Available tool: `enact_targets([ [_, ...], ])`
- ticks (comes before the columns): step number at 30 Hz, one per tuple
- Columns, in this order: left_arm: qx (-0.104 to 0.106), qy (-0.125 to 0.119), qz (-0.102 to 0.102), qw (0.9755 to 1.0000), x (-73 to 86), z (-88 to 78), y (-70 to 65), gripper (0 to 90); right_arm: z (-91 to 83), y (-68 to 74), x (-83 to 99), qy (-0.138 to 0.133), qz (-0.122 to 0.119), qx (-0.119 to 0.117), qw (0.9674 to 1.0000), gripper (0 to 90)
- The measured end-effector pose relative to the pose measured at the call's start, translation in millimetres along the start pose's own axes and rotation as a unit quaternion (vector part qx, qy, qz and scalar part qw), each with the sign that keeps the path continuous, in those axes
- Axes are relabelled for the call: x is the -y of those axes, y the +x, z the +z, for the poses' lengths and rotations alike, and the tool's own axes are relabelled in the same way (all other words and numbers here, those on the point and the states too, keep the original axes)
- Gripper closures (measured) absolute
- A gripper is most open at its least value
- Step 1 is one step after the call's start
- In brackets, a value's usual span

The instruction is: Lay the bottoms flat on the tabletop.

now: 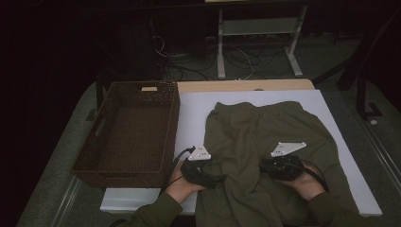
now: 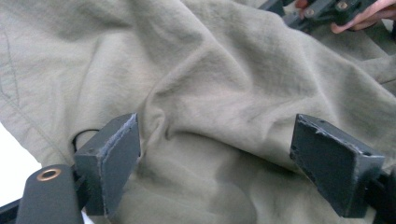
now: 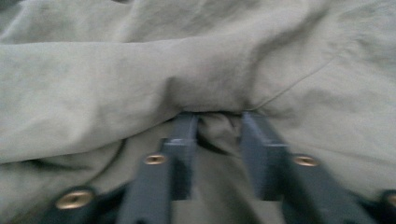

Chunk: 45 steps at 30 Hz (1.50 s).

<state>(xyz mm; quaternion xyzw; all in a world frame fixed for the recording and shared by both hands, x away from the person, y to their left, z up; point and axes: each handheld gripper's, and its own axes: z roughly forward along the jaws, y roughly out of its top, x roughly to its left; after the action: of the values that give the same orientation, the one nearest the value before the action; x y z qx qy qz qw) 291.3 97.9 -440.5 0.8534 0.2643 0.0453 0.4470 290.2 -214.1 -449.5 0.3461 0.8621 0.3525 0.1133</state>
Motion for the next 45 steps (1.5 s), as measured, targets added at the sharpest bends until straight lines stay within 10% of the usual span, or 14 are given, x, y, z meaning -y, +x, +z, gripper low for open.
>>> enact_targets([
  [3, -0.001, 0.000, 0.000, 1.0000, 0.2, -0.1, 0.6, 15.2, -1.8, -2.6, 0.0, 0.006, 0.006, 0.002, 1.0000, 88.8],
  [16, -0.007, -0.005, 0.000, 1.0000, 0.0, -3.2, 1.8, 15.1, -34.3, -38.6, 9.5, -0.021, 0.059, 0.048, 0.9969, 89.1],
  [26, -0.004, -0.007, -0.002, 1.0000, -0.5, -3.3, 2.7, 15.1, -12.3, -19.4, 0.2, -0.023, 0.023, -0.040, 0.9987, 45.2],
  [34, -0.005, -0.010, -0.003, 0.9999, -0.8, -4.0, 2.5, 15.1, 2.8, -2.7, -1.4, -0.001, -0.025, -0.031, 0.9992, 88.4],
  [45, -0.007, -0.011, -0.002, 0.9999, -1.1, -6.3, 3.7, 15.1, -15.8, -20.7, -3.1, 0.001, -0.012, 0.040, 0.9991, 90.0],
])
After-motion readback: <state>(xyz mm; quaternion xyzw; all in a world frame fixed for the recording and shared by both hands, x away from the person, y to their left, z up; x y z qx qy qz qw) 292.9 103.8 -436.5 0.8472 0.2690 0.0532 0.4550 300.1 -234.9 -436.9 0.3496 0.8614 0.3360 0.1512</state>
